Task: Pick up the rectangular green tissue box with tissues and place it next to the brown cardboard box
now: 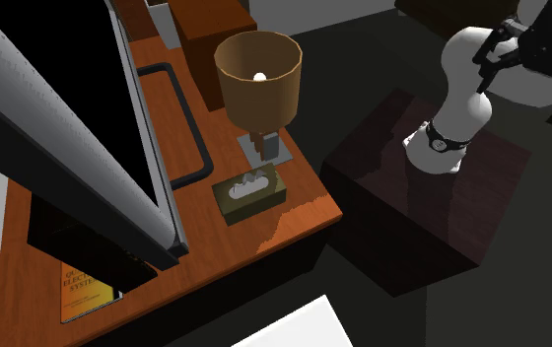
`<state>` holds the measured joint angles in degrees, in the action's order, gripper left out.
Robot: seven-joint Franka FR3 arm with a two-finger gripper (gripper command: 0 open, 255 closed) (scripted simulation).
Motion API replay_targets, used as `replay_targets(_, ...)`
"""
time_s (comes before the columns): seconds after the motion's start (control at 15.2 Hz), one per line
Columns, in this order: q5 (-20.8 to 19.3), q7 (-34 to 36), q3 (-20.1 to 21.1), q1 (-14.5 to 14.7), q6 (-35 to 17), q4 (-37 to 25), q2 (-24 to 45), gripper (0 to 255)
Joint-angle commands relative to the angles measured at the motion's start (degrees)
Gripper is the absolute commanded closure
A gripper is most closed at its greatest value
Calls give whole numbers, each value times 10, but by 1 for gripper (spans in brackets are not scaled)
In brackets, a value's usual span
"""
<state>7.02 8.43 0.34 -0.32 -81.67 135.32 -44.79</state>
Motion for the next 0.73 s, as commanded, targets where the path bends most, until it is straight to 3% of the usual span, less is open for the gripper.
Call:
replay_targets(0.0,0,0,0,0,0,0,0,0)
replay_targets(0.66,-130,-161,-61,-12,-160,84,62,0)
